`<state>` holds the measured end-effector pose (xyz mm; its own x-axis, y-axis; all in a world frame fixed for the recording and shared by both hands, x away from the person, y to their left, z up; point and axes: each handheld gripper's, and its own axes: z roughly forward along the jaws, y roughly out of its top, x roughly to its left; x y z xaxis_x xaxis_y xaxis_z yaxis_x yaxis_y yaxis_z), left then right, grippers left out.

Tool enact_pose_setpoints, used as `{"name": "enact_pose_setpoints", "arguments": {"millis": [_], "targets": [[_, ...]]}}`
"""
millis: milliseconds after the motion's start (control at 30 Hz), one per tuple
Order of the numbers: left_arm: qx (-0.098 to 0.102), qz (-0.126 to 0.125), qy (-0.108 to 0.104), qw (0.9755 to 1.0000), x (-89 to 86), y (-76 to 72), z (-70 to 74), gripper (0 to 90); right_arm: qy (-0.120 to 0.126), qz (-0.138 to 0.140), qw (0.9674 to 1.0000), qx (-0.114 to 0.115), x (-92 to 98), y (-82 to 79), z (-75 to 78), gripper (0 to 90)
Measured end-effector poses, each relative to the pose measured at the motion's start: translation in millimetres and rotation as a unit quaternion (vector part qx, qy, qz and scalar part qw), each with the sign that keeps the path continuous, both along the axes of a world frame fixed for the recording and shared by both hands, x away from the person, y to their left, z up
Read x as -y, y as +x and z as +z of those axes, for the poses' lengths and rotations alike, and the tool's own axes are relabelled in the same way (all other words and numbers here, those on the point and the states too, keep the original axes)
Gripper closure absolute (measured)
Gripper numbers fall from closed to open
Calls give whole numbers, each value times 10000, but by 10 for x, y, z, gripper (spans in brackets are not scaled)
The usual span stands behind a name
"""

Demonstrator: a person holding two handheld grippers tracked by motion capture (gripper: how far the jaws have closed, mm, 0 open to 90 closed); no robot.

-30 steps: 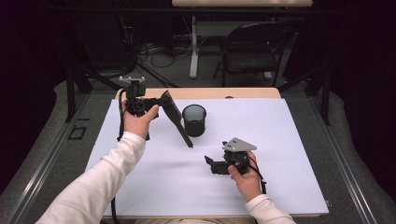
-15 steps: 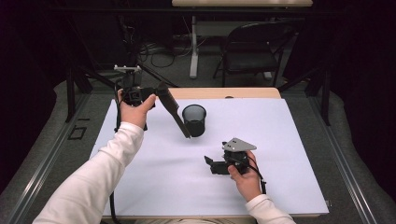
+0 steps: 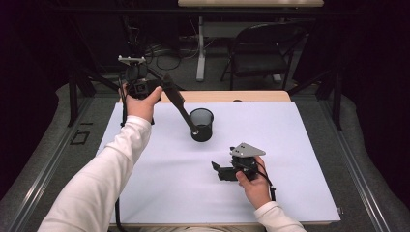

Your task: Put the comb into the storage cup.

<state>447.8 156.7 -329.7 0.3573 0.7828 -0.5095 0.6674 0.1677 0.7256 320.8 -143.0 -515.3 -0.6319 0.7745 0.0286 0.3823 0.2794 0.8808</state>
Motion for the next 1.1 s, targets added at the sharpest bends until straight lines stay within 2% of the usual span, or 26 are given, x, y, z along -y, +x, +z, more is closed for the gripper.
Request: {"name": "enact_pose_setpoints", "arguments": {"millis": [167,567,1100], "targets": [[-14,62,63,10000,33,48,21,839,13,-2,10000,-4,-1,0,0,143],[-32,359,-1,9993,12,168,17,839,17,2,10000,-22,-5,0,-4,144],[-102,815,-249,9963,-62,300,-60,839,0,18,10000,-33,-8,-1,-7,144]]}}
